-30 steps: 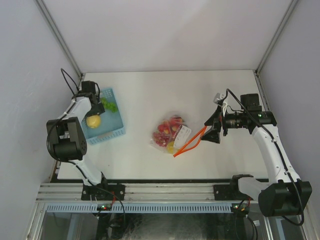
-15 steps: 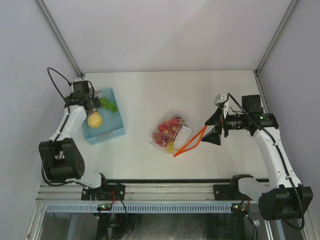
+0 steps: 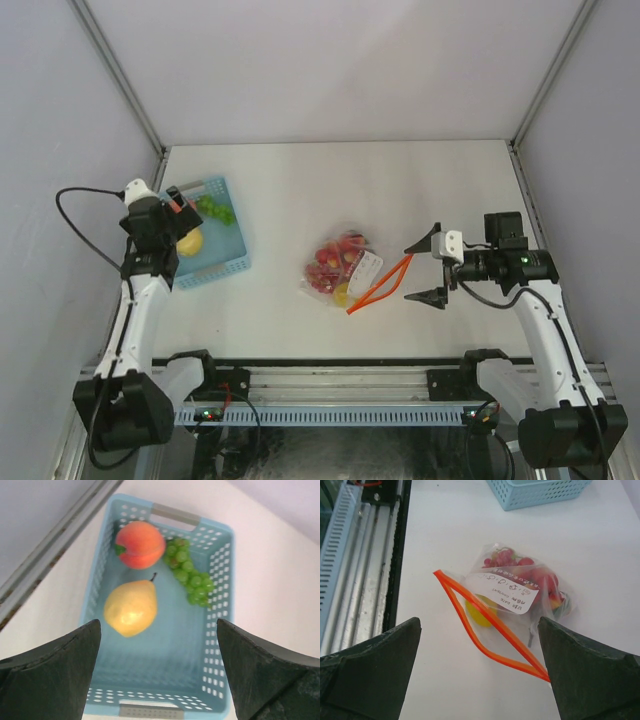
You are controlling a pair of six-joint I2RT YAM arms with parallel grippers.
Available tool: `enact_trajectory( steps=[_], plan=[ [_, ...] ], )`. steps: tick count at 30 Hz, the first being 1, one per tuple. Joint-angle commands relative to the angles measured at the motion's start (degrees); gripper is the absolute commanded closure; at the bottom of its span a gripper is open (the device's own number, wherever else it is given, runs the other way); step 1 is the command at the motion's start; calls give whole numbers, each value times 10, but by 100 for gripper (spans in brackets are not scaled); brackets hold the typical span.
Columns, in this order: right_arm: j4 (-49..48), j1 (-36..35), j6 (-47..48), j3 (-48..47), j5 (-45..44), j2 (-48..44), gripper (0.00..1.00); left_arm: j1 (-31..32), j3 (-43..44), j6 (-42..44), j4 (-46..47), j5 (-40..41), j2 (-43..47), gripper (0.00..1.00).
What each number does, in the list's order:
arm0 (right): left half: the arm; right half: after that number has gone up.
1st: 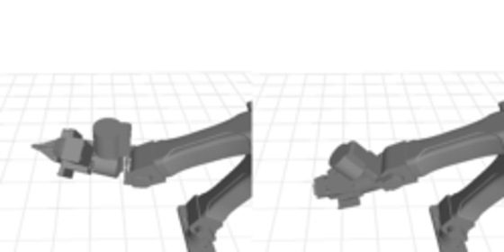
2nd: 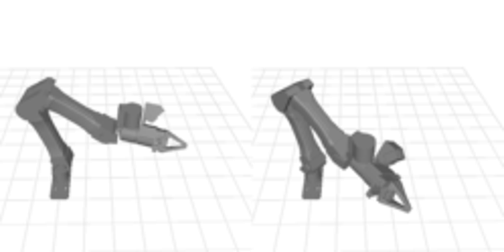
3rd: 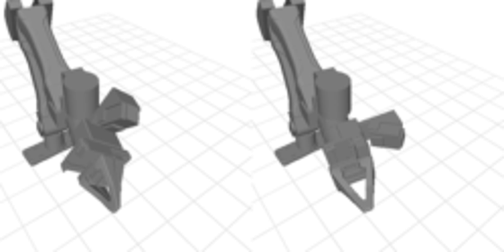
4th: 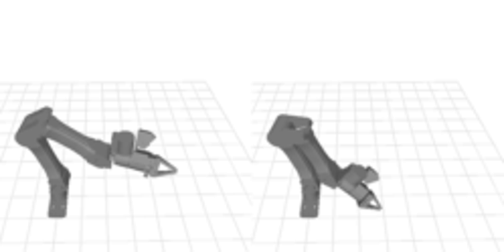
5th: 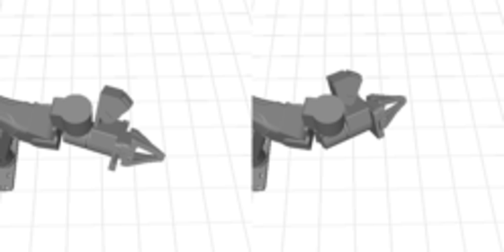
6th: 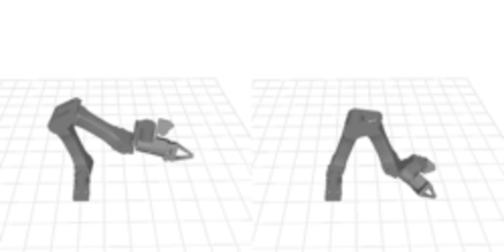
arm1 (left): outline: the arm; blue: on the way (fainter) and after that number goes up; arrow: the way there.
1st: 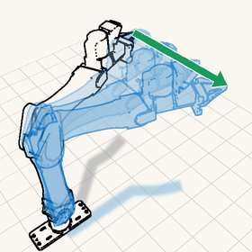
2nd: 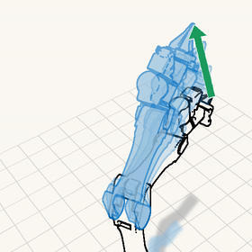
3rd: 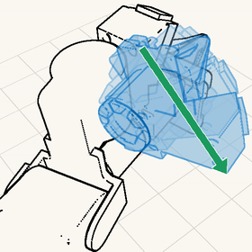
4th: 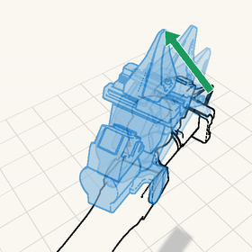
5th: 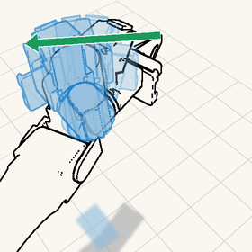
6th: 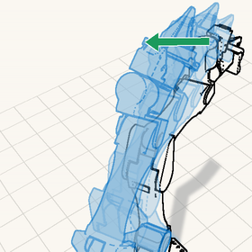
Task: Open the zip-top bag and remove the fake food
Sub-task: Pick up the fake fruit from the zipper food storage bag.
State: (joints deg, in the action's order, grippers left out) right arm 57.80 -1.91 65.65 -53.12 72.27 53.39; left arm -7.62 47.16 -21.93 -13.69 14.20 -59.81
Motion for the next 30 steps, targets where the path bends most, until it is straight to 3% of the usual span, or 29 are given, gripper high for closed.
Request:
enact_trajectory(
  steps=[1, 8, 15, 18, 24, 27, 30],
  plan=[
    [43, -17, 208, 19, 2, -2, 3, -4, -34, -42, 77, -105, 68, 3],
    [9, -71, 244, 65, -82, -1, 24, 8, -89, -111, 112, -242, 139, 19],
    [-90, -121, 233, 119, -154, 1, 65, 114, -135, -135, 114, -216, 183, 39],
    [-149, -141, 218, 138, -181, 10, 78, 161, -153, -148, 124, -212, 180, 47],
    [-277, -182, 181, 177, -231, 30, 90, 260, -186, -159, 169, -196, 143, 59],
    [-338, -202, 164, 198, -253, 33, 93, 308, -202, -162, 209, -199, 111, 63],
    [-392, -219, 153, 218, -272, 38, 93, 343, -208, -153, 243, -219, 64, 73]
  ],
)
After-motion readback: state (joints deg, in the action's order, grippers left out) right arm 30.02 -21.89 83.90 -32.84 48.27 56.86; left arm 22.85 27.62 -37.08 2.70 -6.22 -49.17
